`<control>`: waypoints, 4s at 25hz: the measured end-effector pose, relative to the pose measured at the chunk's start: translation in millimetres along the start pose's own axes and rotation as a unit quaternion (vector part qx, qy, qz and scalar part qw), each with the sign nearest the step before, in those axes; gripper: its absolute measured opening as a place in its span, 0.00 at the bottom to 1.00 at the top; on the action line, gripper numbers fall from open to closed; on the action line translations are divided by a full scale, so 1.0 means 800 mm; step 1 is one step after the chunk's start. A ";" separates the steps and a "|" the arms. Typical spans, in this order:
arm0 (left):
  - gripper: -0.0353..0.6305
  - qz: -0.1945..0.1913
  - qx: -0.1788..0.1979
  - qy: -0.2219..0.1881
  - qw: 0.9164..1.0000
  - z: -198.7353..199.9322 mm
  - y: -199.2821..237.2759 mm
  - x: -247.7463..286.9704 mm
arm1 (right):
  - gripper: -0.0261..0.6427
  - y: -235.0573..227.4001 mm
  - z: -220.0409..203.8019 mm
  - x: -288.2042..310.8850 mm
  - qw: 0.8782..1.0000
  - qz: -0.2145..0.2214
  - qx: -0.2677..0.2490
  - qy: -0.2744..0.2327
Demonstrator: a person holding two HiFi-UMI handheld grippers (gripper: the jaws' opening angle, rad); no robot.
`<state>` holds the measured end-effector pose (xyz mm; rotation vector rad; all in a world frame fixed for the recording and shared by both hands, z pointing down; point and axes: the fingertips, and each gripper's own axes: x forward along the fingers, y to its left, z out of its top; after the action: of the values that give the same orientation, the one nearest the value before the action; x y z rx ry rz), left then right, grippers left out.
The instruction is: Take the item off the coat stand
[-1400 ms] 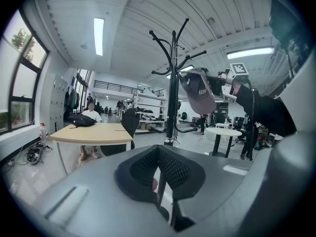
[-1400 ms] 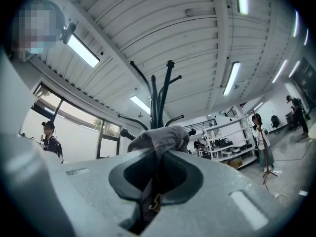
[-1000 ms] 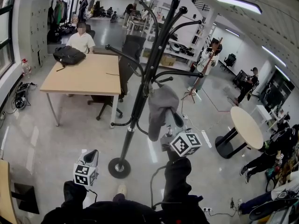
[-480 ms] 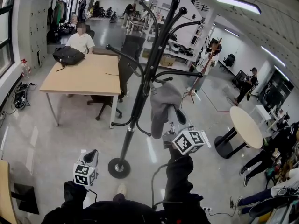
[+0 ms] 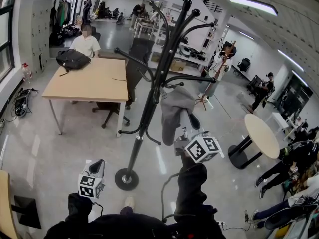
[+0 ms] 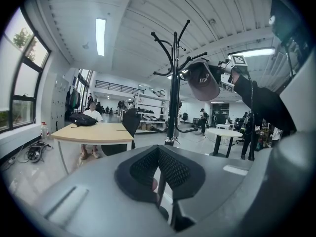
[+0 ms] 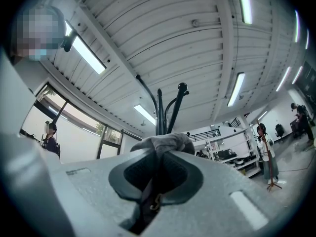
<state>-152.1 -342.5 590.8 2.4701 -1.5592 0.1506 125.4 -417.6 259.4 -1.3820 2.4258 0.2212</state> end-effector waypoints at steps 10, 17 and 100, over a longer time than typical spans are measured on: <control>0.06 0.006 -0.002 0.000 1.000 -0.003 0.006 -0.005 | 0.07 0.006 0.009 0.009 1.000 0.005 0.002 -0.013; 0.06 0.010 -0.002 0.000 1.000 -0.002 0.006 -0.005 | 0.07 0.006 0.022 0.015 1.000 0.010 -0.001 -0.023; 0.06 -0.032 0.008 0.001 0.999 -0.002 -0.030 -0.004 | 0.07 -0.010 0.156 -0.074 0.990 -0.055 -0.059 -0.112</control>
<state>-131.8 -329.1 588.8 2.5282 -1.4808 0.1566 186.9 -337.3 164.9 -1.4513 2.1758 0.4738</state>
